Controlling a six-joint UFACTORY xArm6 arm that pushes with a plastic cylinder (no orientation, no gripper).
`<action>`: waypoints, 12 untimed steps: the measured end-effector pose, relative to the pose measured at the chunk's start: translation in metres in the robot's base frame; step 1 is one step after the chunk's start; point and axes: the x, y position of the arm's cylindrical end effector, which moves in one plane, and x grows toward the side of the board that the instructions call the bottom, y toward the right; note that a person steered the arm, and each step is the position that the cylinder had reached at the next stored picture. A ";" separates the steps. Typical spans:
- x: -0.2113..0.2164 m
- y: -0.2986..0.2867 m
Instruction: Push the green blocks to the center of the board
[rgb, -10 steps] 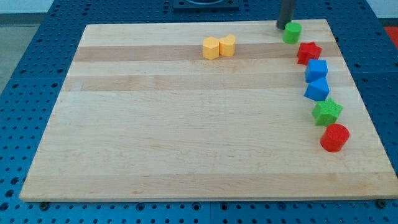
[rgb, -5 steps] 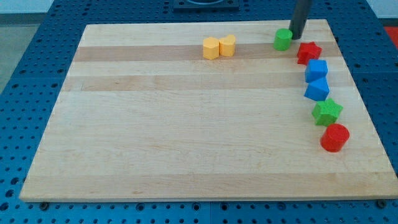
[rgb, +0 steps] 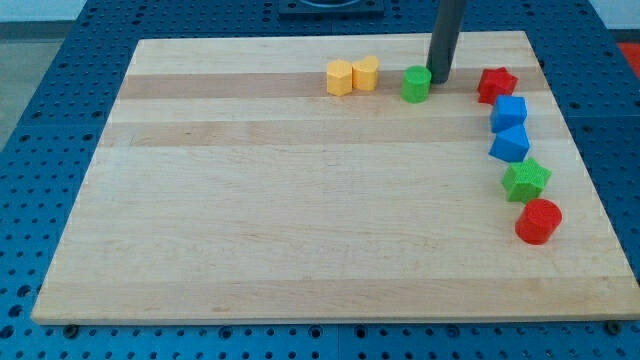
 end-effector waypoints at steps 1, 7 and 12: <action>0.015 -0.018; 0.096 -0.142; 0.284 0.057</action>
